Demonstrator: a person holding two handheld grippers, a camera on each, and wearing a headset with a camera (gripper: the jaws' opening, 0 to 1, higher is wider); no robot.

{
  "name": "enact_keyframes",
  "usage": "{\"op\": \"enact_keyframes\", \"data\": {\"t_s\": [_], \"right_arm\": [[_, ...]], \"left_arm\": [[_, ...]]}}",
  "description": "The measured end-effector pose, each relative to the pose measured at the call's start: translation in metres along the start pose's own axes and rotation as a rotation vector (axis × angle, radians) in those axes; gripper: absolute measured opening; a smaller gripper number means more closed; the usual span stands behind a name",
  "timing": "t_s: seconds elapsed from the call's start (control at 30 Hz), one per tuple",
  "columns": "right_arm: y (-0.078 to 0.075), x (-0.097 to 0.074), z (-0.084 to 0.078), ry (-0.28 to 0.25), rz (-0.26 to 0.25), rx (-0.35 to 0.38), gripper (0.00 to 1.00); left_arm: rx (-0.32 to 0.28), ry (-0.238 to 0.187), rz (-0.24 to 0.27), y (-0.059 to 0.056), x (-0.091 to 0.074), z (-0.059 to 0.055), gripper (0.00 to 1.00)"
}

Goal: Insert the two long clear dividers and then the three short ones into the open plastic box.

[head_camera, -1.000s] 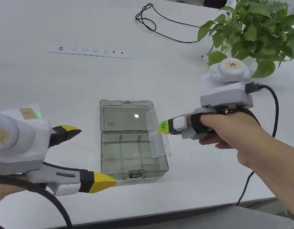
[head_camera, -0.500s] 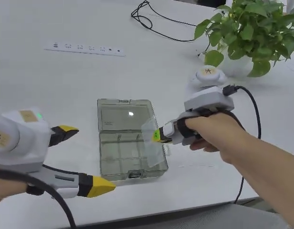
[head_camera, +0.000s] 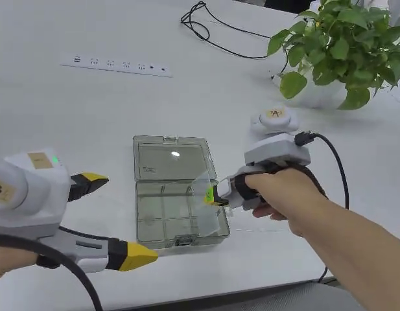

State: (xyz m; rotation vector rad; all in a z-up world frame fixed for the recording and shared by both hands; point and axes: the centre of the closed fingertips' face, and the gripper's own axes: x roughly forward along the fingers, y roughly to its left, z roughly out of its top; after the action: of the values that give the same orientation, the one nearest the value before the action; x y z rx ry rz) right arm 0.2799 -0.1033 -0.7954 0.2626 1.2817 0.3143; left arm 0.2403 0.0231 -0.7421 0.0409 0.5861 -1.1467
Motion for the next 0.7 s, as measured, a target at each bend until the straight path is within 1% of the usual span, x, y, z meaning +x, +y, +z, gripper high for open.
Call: {"op": "enact_keyframes", "data": {"t_s": [0.5,0.7], "right_arm": [[-0.0013,0.0062,-0.0048,-0.002,-0.005,0.023,0.06],[-0.0011,0.0070,-0.0054,0.004,-0.009,0.022,0.06]], "left_arm": [[-0.009,-0.003,-0.008,-0.0009,0.0022,-0.0013,0.98],[-0.013,-0.008,-0.009,-0.0007,0.0028,-0.0009,0.98]]}}
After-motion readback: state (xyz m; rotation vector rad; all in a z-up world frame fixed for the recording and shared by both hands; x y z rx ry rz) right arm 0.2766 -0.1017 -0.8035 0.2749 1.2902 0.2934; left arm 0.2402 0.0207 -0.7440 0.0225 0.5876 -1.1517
